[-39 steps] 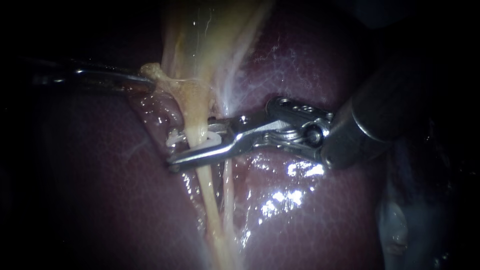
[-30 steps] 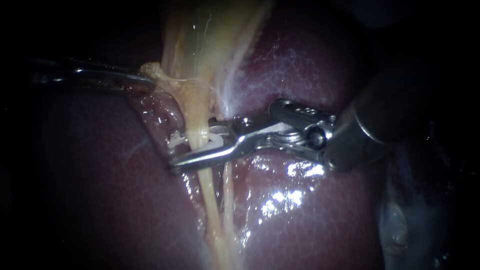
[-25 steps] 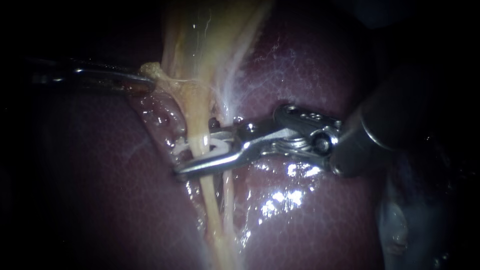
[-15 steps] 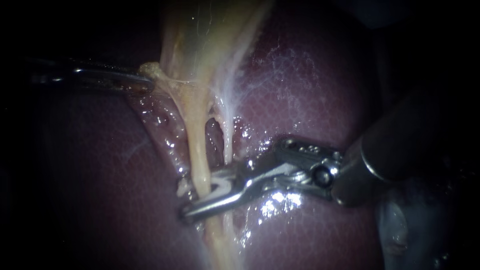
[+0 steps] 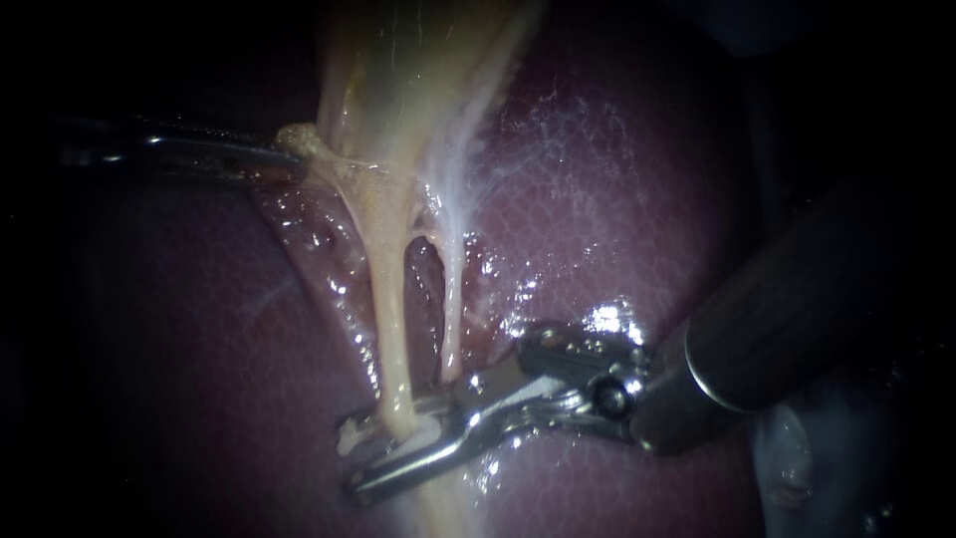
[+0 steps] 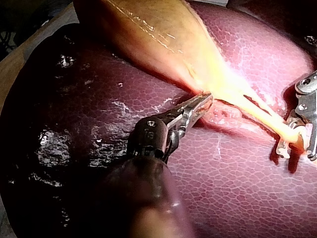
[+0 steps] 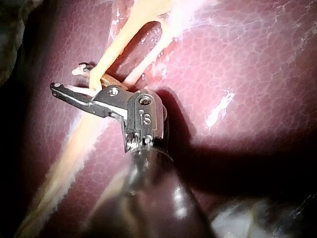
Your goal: Clipping first clip left tube
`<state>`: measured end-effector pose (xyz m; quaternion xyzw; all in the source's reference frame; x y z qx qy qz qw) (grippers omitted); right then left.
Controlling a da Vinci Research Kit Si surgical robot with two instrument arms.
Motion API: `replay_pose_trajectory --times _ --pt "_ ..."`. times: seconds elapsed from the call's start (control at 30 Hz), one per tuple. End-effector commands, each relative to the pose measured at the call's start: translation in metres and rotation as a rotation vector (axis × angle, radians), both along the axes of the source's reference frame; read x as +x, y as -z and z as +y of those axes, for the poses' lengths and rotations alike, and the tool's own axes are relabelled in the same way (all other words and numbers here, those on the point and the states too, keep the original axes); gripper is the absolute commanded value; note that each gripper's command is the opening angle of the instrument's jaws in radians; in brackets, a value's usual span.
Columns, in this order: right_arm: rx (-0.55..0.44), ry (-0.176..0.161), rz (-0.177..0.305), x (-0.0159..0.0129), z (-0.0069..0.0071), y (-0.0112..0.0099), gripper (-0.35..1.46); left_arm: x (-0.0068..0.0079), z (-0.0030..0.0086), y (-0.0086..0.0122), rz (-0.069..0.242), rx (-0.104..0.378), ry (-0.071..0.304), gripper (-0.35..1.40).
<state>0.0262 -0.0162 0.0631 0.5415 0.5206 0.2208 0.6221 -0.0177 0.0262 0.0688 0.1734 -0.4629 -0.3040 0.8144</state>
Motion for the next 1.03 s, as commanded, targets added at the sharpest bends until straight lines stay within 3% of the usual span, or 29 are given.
replay_pose_trajectory --times 0.03,0.33,0.47,1.03 --pt "0.002 -0.005 0.003 0.0000 0.0001 0.0001 0.32 0.0000 0.0000 0.0000 0.000 0.000 0.000 -0.35" --pt "0.018 -0.029 0.031 0.0002 0.0007 0.0000 -0.02 0.0000 0.0000 0.0000 0.000 0.000 0.000 -0.35" --pt "0.018 -0.031 0.031 0.0000 0.0009 -0.0003 -0.35 0.0000 0.0000 0.0000 0.000 0.000 0.000 -0.35" --pt "0.017 -0.036 0.028 -0.0001 0.0010 -0.0006 -0.35 0.0000 0.0000 0.0000 0.000 0.000 0.000 -0.35"
